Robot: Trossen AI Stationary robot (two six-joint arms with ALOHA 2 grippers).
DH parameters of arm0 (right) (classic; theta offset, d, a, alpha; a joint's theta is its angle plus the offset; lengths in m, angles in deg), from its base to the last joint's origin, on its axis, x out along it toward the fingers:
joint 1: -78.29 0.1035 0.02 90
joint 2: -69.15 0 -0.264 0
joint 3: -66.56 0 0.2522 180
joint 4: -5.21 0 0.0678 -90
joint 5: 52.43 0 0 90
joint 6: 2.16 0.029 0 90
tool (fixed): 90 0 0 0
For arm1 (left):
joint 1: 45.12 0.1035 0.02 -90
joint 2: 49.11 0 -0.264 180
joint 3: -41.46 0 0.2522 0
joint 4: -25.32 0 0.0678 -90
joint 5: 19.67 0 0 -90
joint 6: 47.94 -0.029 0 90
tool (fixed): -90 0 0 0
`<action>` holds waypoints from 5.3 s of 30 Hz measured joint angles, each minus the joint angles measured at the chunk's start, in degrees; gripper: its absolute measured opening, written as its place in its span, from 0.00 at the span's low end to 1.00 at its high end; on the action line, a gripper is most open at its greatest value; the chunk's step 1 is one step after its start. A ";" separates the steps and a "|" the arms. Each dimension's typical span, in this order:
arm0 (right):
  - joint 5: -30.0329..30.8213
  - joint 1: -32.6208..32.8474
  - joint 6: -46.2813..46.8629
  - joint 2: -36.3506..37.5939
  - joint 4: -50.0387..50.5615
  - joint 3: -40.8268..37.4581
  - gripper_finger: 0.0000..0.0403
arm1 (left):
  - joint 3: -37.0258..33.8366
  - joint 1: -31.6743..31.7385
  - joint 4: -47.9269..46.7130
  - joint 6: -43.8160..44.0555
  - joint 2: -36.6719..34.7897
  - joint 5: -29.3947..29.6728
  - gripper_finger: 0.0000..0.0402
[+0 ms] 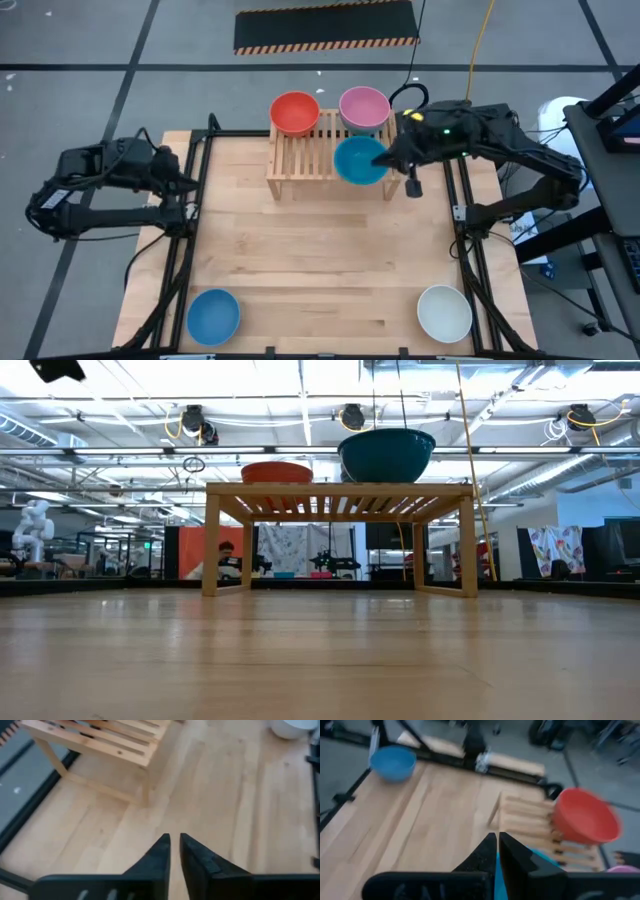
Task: Place and stack bowls onto a shelf
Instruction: Stack the light blue bowl on the orange bowl on the shelf
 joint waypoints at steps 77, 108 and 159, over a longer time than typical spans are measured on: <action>-0.13 0.00 -3.94 3.80 -6.95 0.07 0.03 | -5.65 -33.83 8.06 29.75 24.21 -18.56 0.18; -0.35 0.00 -3.94 8.52 -6.96 0.07 0.03 | -6.15 -65.34 16.16 52.62 47.10 0.89 0.18; -0.35 0.01 -3.96 8.52 -8.69 0.07 0.03 | -22.63 -65.16 29.20 55.26 41.38 -4.39 0.18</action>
